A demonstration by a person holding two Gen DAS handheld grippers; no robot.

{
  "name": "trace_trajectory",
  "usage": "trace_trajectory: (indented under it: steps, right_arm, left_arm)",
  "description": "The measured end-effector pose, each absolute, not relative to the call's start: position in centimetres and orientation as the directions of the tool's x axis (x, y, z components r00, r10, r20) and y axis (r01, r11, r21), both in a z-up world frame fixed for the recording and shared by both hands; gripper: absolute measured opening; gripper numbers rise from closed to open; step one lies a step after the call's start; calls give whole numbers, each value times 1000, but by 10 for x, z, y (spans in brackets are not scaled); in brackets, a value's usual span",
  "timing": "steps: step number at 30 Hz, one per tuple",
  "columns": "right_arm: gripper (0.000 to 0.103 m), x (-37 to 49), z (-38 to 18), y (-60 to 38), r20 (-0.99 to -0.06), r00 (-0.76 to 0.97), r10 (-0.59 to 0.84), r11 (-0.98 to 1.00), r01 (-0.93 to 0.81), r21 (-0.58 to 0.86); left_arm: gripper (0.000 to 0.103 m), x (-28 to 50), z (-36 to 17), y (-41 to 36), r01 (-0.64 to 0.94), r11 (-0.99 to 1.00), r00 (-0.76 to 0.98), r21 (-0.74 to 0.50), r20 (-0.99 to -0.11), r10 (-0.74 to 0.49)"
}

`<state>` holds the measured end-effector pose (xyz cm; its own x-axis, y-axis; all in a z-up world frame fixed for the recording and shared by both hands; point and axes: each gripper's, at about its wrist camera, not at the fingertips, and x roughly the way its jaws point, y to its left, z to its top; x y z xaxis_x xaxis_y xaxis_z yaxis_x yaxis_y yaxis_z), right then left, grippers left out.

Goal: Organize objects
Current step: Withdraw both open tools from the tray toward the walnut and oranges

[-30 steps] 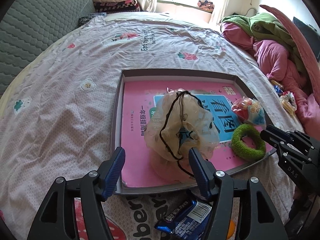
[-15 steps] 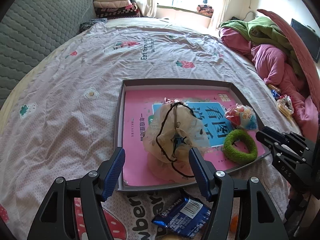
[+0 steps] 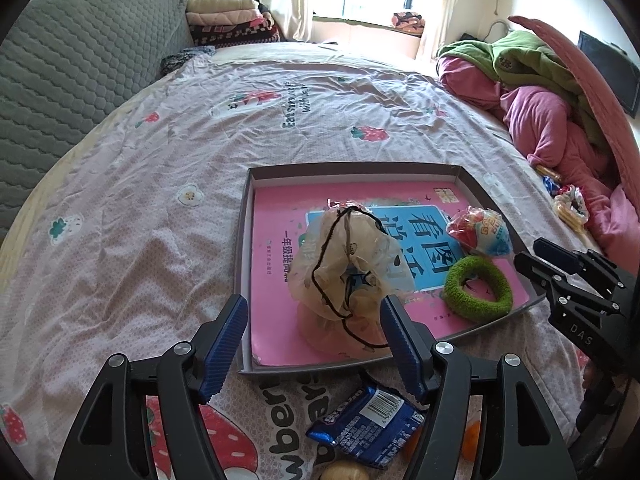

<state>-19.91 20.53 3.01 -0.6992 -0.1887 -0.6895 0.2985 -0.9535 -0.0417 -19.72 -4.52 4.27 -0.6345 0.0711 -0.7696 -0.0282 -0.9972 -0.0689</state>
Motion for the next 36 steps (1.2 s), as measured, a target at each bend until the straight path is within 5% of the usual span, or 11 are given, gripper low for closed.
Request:
trace_trajectory:
  steps: [36]
  right_arm:
    - [41,-169,43,189,-650,-710,-271,-913,404,-60]
  left_arm:
    - [71,-169,40,-63,-36,-999,-652,-35,-756,51]
